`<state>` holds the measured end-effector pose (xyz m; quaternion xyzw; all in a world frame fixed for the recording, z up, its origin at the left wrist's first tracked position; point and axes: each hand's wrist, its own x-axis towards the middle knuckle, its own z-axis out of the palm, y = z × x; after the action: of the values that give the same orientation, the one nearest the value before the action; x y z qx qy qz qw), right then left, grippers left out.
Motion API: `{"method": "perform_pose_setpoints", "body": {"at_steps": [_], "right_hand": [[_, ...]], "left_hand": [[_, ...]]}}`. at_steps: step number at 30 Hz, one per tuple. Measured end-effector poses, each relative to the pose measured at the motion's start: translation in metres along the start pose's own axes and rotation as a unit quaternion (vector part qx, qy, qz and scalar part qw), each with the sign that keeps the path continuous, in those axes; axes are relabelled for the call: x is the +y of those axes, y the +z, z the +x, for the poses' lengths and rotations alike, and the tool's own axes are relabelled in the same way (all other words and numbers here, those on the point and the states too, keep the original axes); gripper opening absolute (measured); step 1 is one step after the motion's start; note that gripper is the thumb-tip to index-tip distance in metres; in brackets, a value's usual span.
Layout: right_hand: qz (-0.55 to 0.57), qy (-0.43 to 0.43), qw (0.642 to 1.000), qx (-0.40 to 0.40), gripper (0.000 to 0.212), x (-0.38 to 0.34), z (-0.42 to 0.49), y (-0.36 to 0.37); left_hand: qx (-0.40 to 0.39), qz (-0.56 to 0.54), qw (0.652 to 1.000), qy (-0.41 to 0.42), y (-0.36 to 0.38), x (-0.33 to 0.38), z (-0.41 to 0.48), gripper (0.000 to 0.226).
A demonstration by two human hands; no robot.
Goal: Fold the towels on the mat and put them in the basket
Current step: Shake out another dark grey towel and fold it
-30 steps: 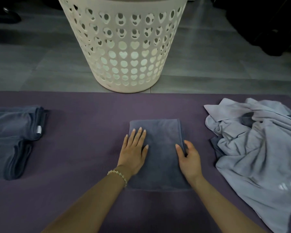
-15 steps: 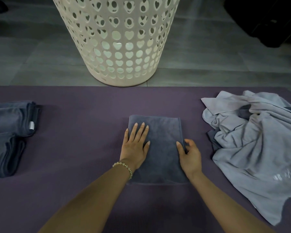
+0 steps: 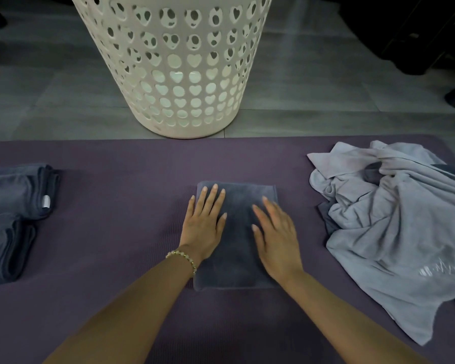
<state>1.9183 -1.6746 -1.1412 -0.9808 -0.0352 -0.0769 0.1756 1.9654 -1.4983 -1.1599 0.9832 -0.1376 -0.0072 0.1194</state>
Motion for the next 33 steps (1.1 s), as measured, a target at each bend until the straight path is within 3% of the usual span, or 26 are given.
{"method": "perform_pose_setpoints", "body": {"at_steps": [3, 7, 15, 17, 20, 22, 25, 27, 30, 33], "right_hand": [[-0.004, -0.043, 0.993, -0.111, 0.069, -0.017, 0.039, 0.012], [-0.057, -0.043, 0.983, -0.172, 0.082, -0.01, 0.059, 0.035], [-0.048, 0.017, 0.99, -0.13, 0.077, 0.021, 0.065, 0.033], [-0.053, 0.056, 0.988, -0.135, 0.07, 0.032, 0.065, 0.027], [-0.041, 0.11, 0.984, -0.135, 0.059, 0.042, 0.059, 0.015], [-0.025, 0.096, 0.99, -0.101, 0.057, 0.031, 0.043, 0.008], [0.011, 0.031, 0.997, -0.065, 0.07, -0.009, 0.007, 0.011], [0.012, 0.003, 0.993, -0.113, 0.081, -0.028, -0.014, 0.023], [-0.042, -0.015, 0.984, -0.171, 0.066, -0.029, -0.03, 0.032], [-0.073, -0.04, 0.981, -0.178, 0.062, -0.008, -0.036, 0.028]], "left_hand": [[-0.008, 0.021, 1.0, -0.013, -0.007, -0.002, 0.018, 0.071], [-0.051, 0.045, 0.997, -0.028, 0.002, -0.002, 0.029, 0.08], [-0.056, 0.018, 0.997, -0.055, 0.009, 0.0, 0.032, 0.069], [-0.077, 0.022, 0.996, -0.05, 0.004, -0.001, 0.034, 0.056], [-0.067, -0.004, 0.997, -0.037, -0.006, 0.0, 0.022, 0.058], [-0.032, -0.059, 0.997, -0.039, -0.009, 0.004, -0.003, 0.069], [-0.013, -0.086, 0.995, -0.039, 0.004, 0.01, -0.048, 0.067], [-0.015, -0.067, 0.997, -0.033, 0.015, 0.009, -0.068, 0.061], [-0.023, -0.052, 0.998, -0.041, 0.021, 0.006, -0.076, 0.06], [-0.022, -0.046, 0.998, -0.041, 0.022, 0.009, -0.075, 0.06]]}}
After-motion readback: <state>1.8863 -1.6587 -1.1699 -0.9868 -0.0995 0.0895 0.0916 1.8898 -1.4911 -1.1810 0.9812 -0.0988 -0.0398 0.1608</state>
